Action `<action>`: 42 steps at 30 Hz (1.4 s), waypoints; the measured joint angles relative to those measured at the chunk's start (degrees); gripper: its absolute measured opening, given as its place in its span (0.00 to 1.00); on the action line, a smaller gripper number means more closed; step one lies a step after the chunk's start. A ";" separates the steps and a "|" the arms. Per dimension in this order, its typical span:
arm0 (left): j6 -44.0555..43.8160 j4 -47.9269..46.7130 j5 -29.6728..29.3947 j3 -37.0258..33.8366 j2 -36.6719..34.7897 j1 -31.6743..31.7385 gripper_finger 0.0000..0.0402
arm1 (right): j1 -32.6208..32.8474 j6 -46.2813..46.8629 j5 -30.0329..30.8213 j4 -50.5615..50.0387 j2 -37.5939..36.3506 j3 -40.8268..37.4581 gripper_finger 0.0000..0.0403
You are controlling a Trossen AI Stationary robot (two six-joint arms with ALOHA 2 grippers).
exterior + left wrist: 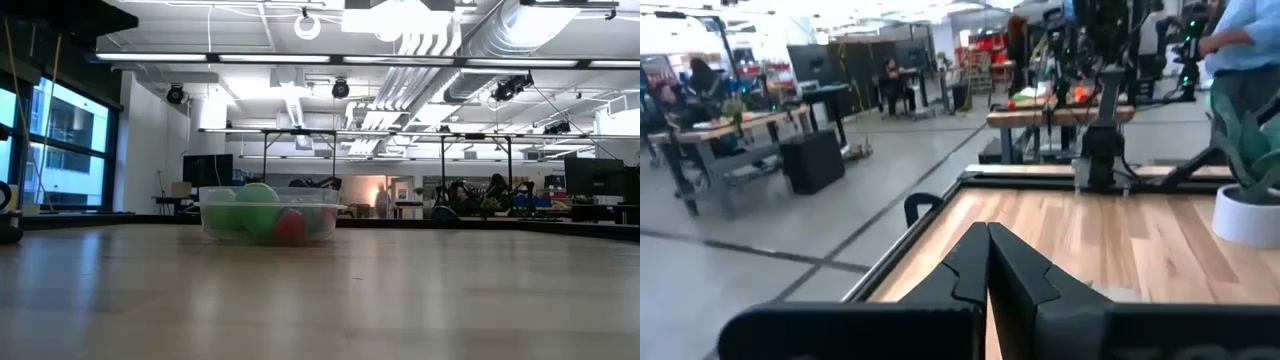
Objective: Pick and placing Produce into tupperware
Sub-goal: Return to Home Position
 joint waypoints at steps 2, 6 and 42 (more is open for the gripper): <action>-0.02 2.02 0.36 -1.61 -0.02 0.00 0.00 | 0.00 0.23 0.75 -2.11 -1.41 -0.17 0.01; -1.05 4.22 1.61 -4.16 0.00 -0.01 0.00 | 0.02 0.23 2.39 -3.11 -2.20 -0.16 0.00; -6.86 20.49 4.50 -22.34 0.02 -0.01 0.00 | 0.02 12.65 7.68 15.88 -14.48 -32.98 0.00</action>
